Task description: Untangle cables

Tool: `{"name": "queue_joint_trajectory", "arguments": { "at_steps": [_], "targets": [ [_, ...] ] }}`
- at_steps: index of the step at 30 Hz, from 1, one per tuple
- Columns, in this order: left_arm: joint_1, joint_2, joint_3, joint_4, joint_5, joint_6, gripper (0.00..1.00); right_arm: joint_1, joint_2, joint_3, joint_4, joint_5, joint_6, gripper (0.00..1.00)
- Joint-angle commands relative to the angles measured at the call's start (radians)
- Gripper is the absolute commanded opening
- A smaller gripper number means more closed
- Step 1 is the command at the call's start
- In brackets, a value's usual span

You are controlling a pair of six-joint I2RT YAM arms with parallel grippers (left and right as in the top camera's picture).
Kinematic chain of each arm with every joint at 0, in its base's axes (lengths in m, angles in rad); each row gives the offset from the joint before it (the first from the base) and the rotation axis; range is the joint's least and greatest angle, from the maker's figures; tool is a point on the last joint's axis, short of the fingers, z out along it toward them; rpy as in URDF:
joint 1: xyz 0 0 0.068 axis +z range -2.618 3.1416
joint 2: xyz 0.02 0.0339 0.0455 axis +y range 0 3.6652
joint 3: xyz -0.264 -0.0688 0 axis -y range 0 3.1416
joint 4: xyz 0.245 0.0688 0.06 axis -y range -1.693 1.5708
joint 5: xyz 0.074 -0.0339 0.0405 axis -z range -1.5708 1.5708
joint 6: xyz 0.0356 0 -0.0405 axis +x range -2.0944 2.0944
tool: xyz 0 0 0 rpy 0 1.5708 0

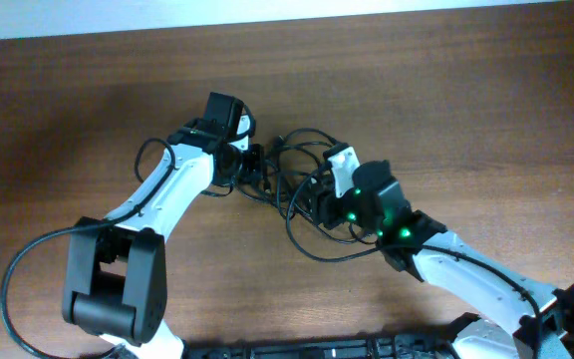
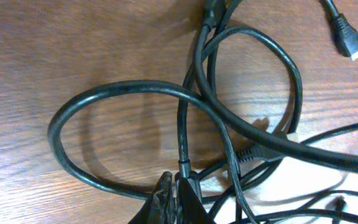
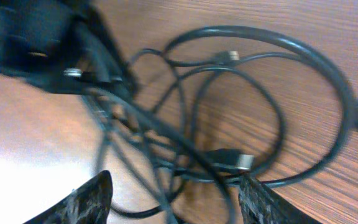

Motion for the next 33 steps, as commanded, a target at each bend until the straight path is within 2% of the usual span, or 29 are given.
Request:
{"name": "queue_joint_trajectory", "arguments": {
  "at_steps": [1,2,3,5,8,10,11,12,13,14,15,16,18,19,21,22,23,24,25,26,27,28,30,31,32,33],
  "targets": [
    [-0.005,-0.114,0.021,-0.003,0.163,0.093,0.0,-0.002,0.07,0.009,-0.037,0.402,0.046,0.72],
    [-0.005,-0.162,0.021,-0.024,0.182,0.152,0.0,-0.037,0.087,0.009,-0.076,0.524,0.188,0.74],
    [-0.002,-0.245,0.021,-0.086,0.181,0.224,0.0,-0.151,0.089,0.009,-0.142,0.552,0.34,0.74],
    [0.025,-0.348,0.021,-0.127,0.177,0.24,0.0,-0.277,0.088,0.009,-0.187,0.532,0.356,0.74],
    [0.198,-0.476,0.021,-0.098,0.101,0.212,0.0,-0.483,0.088,0.009,-0.316,0.453,0.352,0.75],
    [0.326,-0.475,0.021,-0.088,0.066,-0.08,0.12,-0.547,0.086,0.009,-0.325,0.314,0.352,0.87],
    [0.343,-0.472,0.021,-0.084,0.067,-0.164,0.17,-0.549,0.074,0.009,-0.314,0.22,0.335,0.9],
    [0.34,-0.468,0.021,-0.08,0.069,-0.2,0.22,-0.549,0.05,0.009,-0.294,0.055,0.28,0.91],
    [0.296,-0.445,0.02,-0.062,0.065,-0.206,0.33,-0.549,0.008,0.009,-0.274,-0.083,0.254,0.99],
    [0.273,-0.424,0.02,-0.048,0.051,-0.207,0.5,-0.549,-0.021,0.011,-0.27,-0.132,0.254,0.99],
    [0.257,-0.406,0.02,-0.036,0.031,-0.207,0.64,-0.549,-0.073,0.016,-0.266,-0.229,0.253,0.99],
    [0.228,-0.364,0.02,-0.024,0.013,-0.207,0.92,-0.549,-0.145,0.021,-0.264,-0.36,0.238,0.99],
    [0.201,-0.259,0.02,-0.024,0.017,-0.207,0.99,-0.549,-0.272,0.021,-0.185,-0.613,0.222,0.98],
    [0.194,-0.218,0.02,-0.023,0.026,-0.208,0.99,-0.549,-0.288,0.021,-0.126,-0.717,0.302,0.99],
    [0.182,-0.17,0.02,0.016,0.143,-0.207,0.99,-0.539,-0.283,0.021,-0.069,-0.737,0.319,0.99],
    [0.17,-0.156,0.02,0.098,0.318,-0.113,0.99,-0.517,-0.273,0.021,-0.043,-0.735,0.295,0.98],
    [0.151,-0.158,0.024,0.144,0.429,0.053,0.99,-0.492,-0.268,0.021,-0.042,-0.735,0.232,0.99],
    [0.127,-0.157,0.026,0.101,0.312,0.117,0.99,-0.473,-0.265,0.021,-0.042,-0.729,0.208,0.99],
    [0.108,-0.157,0.026,0.014,0.087,0.083,0.99,-0.462,-0.264,0.021,-0.042,-0.716,0.209,0.99],
    [0.079,-0.15,0.026,-0.176,-0.323,-0.084,0.99,-0.448,-0.264,0.021,-0.043,-0.686,0.208,0.99],
    [0.061,-0.148,0.026,-0.301,-0.499,-0.165,0.99,-0.431,-0.264,0.021,-0.047,-0.635,0.208,0.99],
    [0.053,-0.148,0.026,-0.397,-0.566,-0.183,0.99,-0.408,-0.256,0.021,-0.046,-0.584,0.197,0.99],
    [0.053,-0.148,0.026,-0.429,-0.455,-0.028,0.99,-0.332,-0.201,0.021,-0.047,-0.483,0.173,0.99],
    [0.053,-0.148,0.026,-0.432,-0.12,0.31,0.99,-0.287,-0.159,0.021,-0.047,-0.45,0.133,0.99],
    [0.053,-0.148,0.026,-0.444,0.034,0.45,0.99,-0.263,-0.132,0.021,-0.033,-0.45,0.134,0.99],
    [0.053,-0.148,0.026,-0.444,0.033,0.438,0.99,-0.244,-0.114,0.021,-0.019,-0.449,0.134,0.99]
  ]
}}
